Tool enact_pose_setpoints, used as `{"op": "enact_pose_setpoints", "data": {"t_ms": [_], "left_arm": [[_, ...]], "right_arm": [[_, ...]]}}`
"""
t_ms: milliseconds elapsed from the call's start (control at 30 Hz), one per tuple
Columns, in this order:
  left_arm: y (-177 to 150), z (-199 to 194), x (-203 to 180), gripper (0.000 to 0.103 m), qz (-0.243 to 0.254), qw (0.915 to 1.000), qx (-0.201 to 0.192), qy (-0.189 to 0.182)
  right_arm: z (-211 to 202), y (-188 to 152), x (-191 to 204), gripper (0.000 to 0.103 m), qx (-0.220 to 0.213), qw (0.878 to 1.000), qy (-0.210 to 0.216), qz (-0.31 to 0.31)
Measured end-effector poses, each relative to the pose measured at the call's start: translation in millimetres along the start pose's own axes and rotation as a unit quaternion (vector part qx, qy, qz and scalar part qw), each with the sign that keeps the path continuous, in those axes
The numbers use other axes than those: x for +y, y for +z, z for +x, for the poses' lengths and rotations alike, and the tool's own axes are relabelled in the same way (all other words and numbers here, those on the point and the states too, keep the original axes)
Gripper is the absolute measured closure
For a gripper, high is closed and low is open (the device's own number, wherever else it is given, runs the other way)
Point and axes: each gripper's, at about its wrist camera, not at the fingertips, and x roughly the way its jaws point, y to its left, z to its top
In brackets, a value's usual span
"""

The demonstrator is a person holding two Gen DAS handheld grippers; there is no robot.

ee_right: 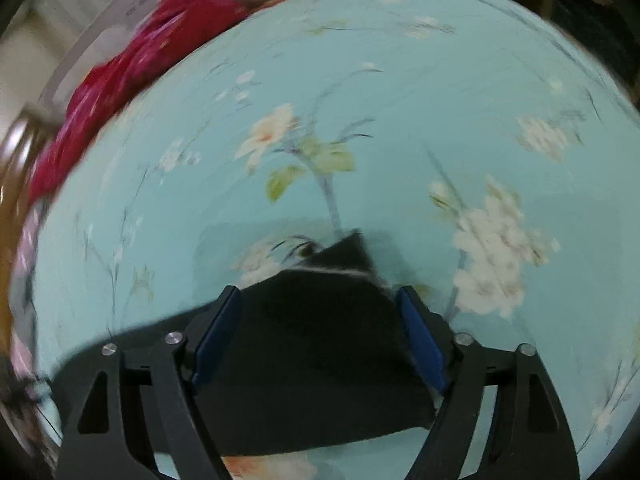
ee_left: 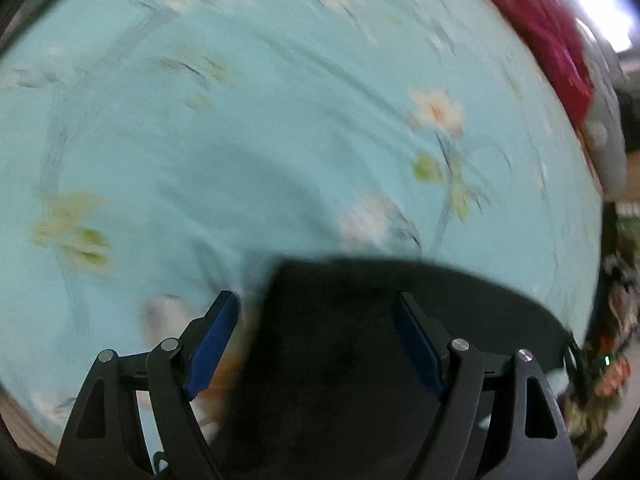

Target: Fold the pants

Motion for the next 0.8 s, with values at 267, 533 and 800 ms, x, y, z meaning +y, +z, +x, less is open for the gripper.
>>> {"op": "enact_pose_setpoints", "data": {"t_ms": [267,533,800], "left_arm": [[-41,-46,-54,0.074,0.110,0.9799,-0.138,0.094],[-136,-112,-74,0.074,0.214,0.9258,-0.278,0.140],[-206,-58,-4,0.071,0.210,0.9507,-0.180,0.141]], "right_arm": [[-44,-22,19,0.090,-0.042,0.997,-0.044,-0.055],[-135,-81,0,0.089,-0.122,0.992,-0.006,-0.023],[-144,-198,-53,0.088,-0.106,0.993,0.019,0.052]]}}
